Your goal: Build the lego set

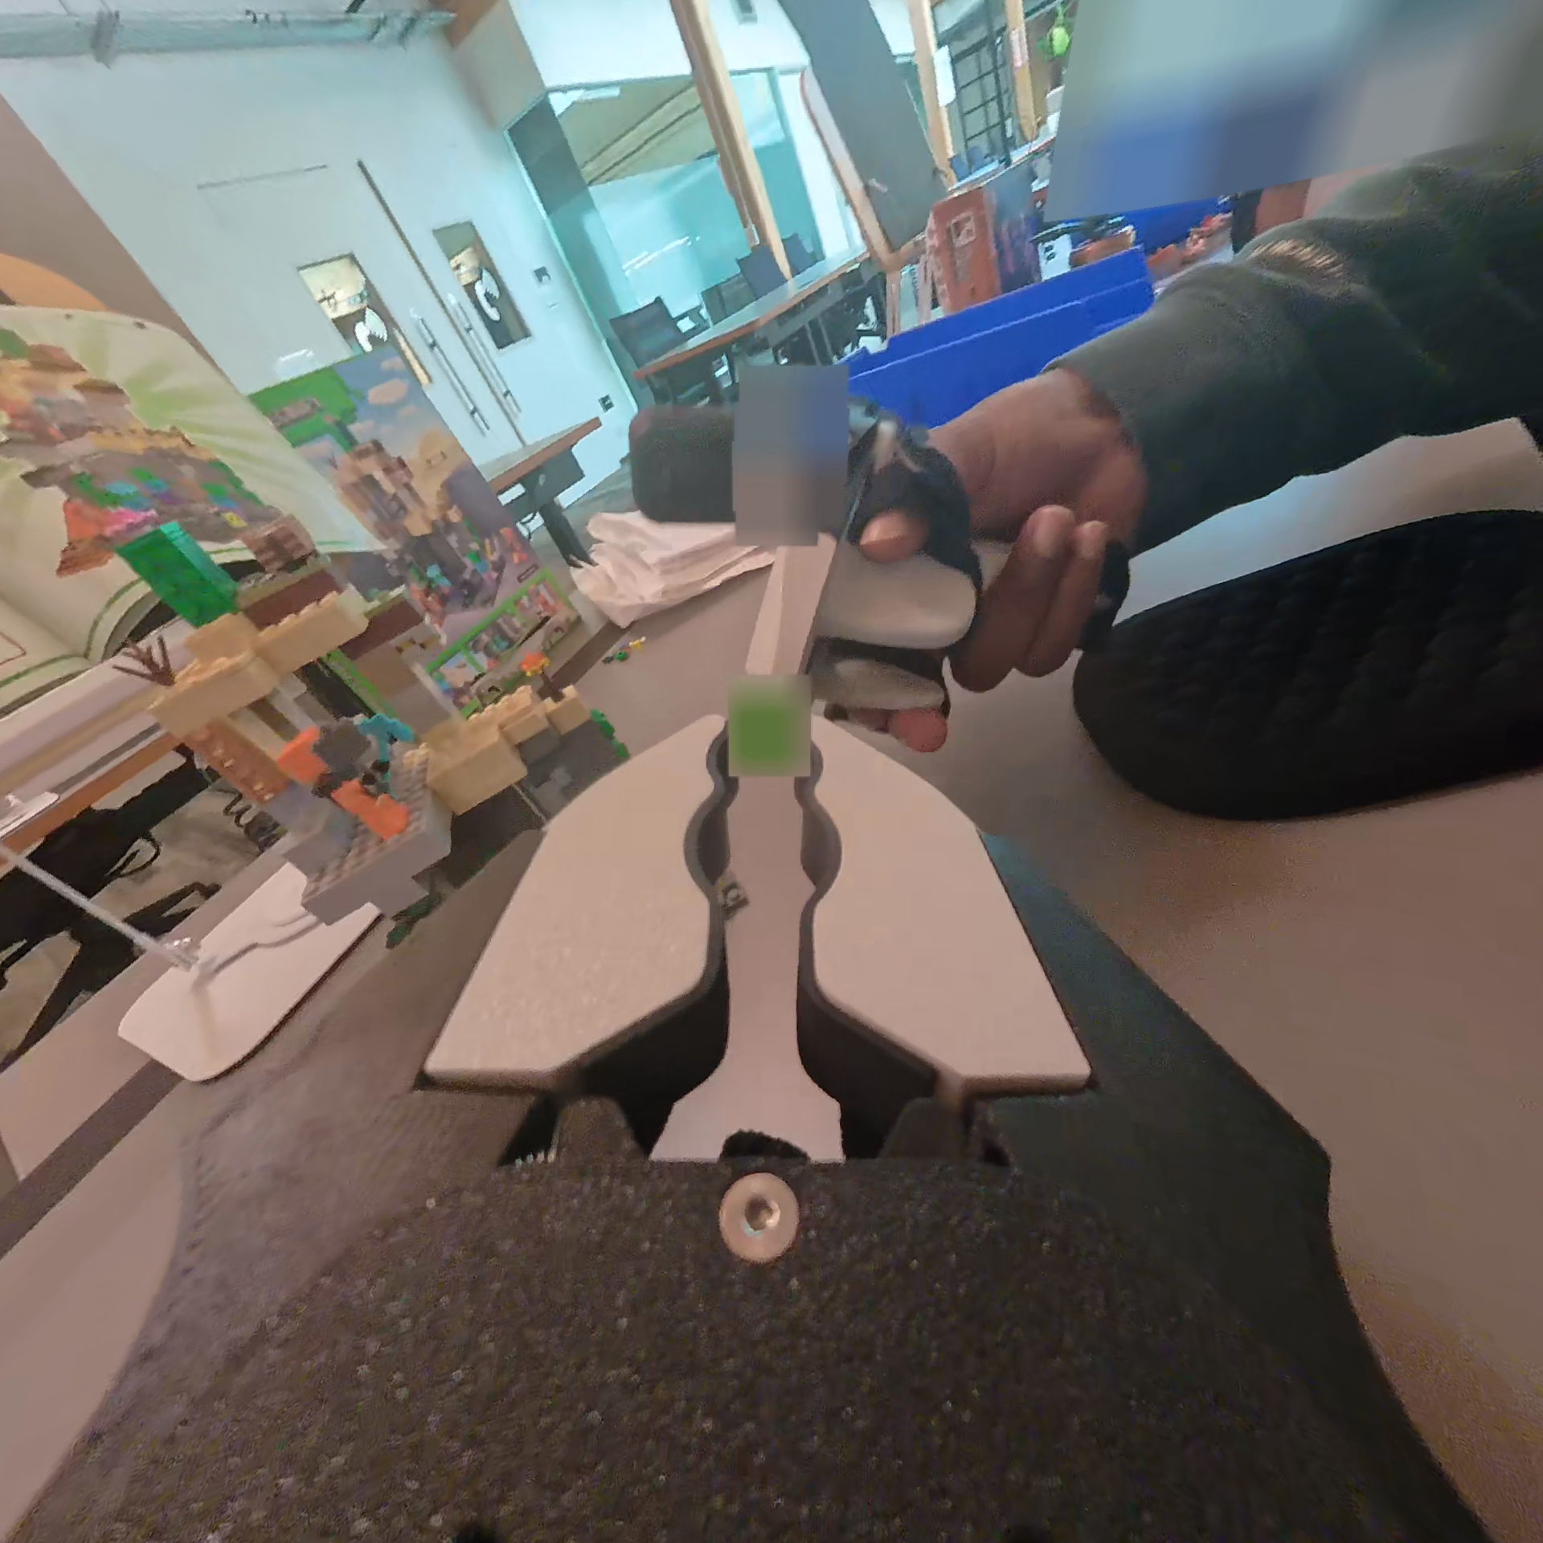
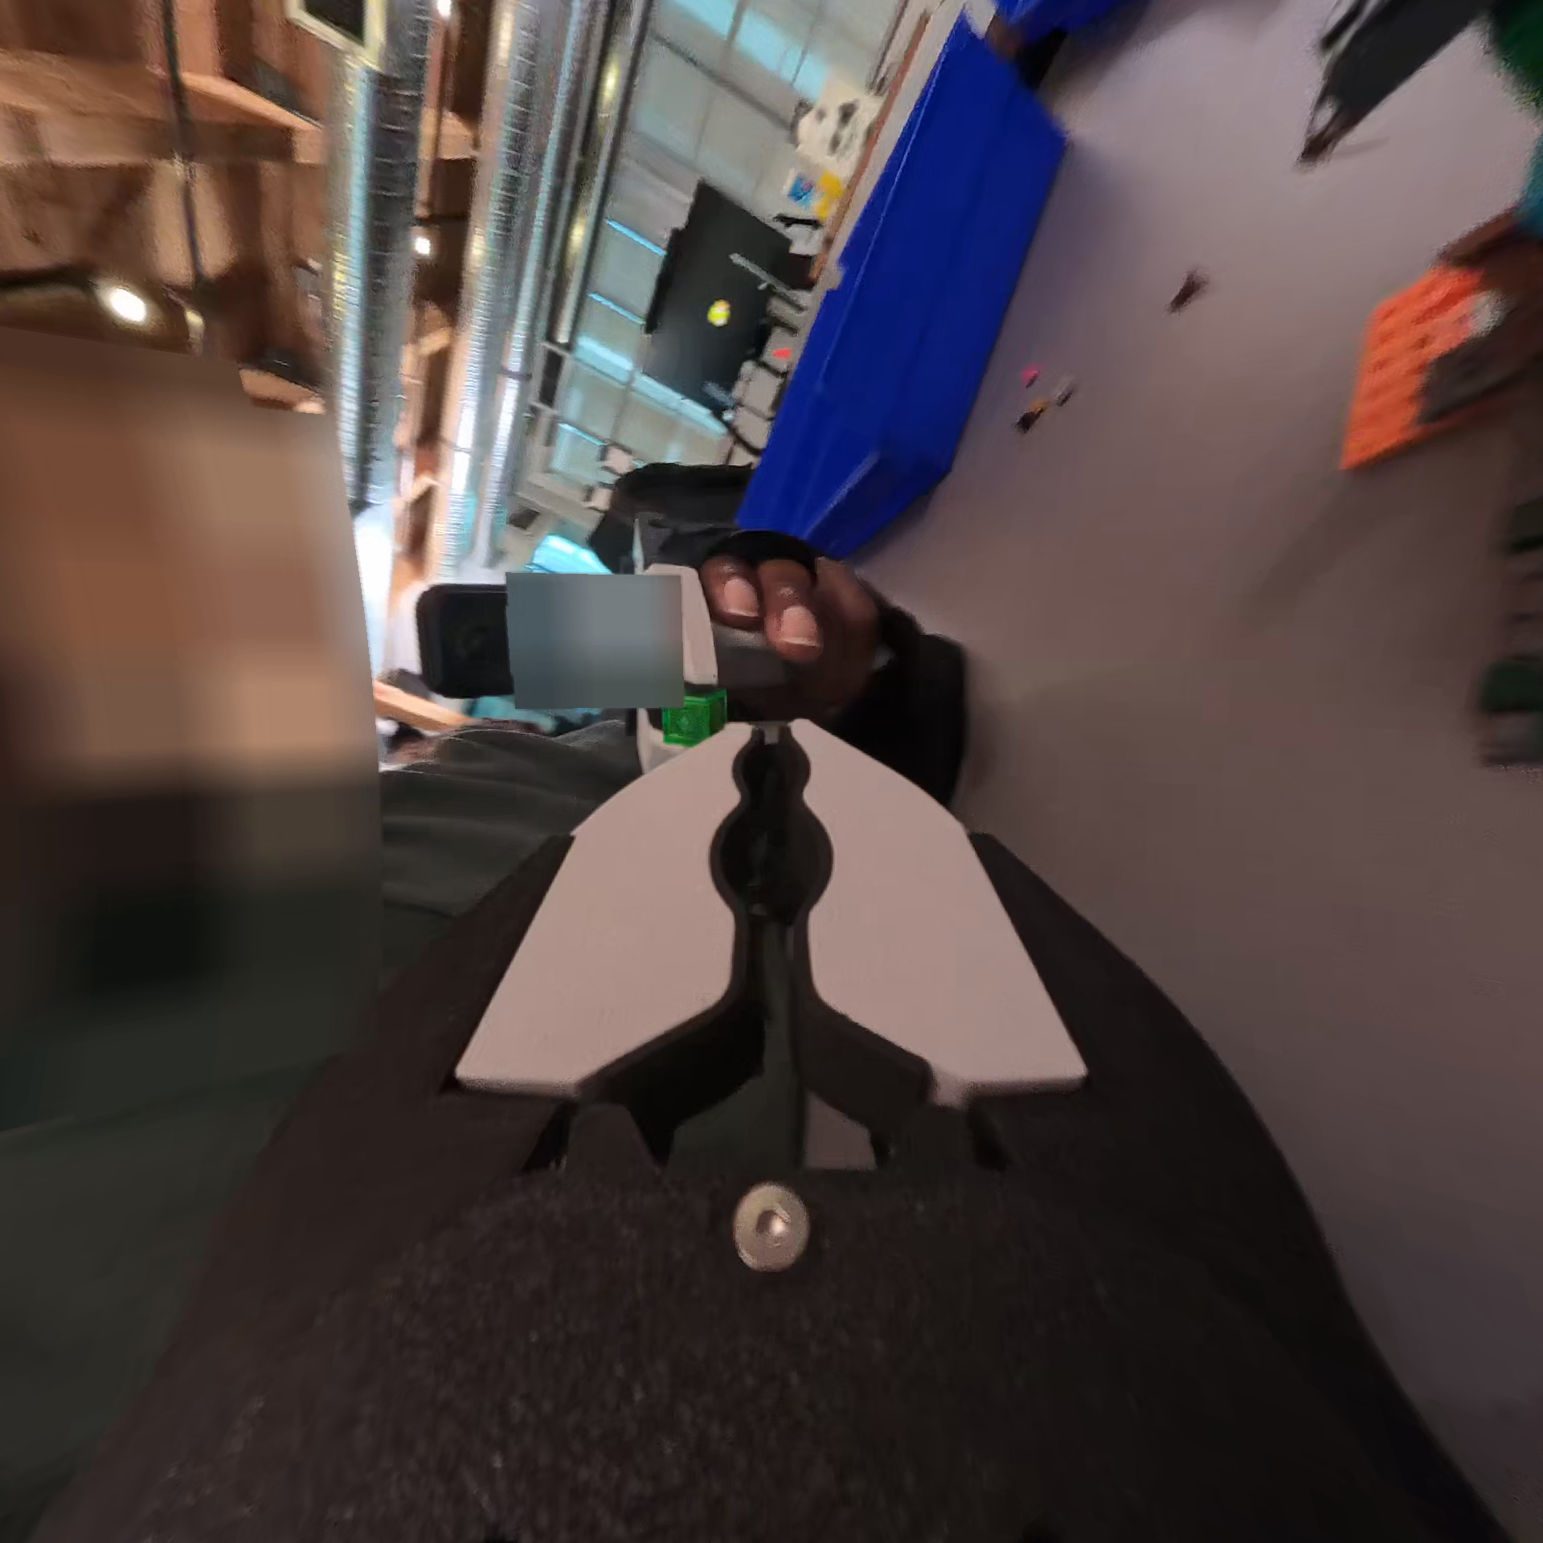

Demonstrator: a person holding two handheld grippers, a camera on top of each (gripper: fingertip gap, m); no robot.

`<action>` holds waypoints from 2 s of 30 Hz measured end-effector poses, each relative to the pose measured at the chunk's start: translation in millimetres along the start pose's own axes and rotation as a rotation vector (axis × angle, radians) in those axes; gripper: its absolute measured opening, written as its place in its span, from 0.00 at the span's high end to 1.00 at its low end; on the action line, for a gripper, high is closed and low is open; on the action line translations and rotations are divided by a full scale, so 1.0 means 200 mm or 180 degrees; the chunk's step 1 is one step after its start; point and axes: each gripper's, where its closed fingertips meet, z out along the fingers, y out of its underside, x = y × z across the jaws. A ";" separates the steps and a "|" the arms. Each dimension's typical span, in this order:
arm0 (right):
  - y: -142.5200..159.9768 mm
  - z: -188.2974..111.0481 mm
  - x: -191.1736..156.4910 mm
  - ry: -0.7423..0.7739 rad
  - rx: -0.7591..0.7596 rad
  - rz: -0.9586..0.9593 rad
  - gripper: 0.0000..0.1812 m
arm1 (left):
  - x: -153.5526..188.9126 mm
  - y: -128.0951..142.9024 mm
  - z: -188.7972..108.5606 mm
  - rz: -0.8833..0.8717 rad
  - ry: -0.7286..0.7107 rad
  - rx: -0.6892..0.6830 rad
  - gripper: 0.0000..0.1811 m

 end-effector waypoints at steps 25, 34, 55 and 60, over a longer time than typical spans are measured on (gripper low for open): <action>-0.18 -0.23 0.33 0.2297 -0.1571 -0.2491 0.93 | -0.04 0.16 0.04 0.0011 -0.0142 -0.0527 0.93; -0.24 -0.28 0.60 0.2573 -0.2655 -0.3111 0.93 | -0.04 0.23 0.05 -0.0111 -0.0111 -0.0674 0.94; -0.22 -0.31 0.68 0.3032 -0.3153 -0.2755 0.93 | -0.03 0.23 0.04 -0.0125 -0.0057 -0.0687 0.97; -0.22 -0.32 0.69 0.3198 -0.3097 -0.2677 0.93 | -0.02 0.23 0.04 -0.0125 -0.0041 -0.0683 0.97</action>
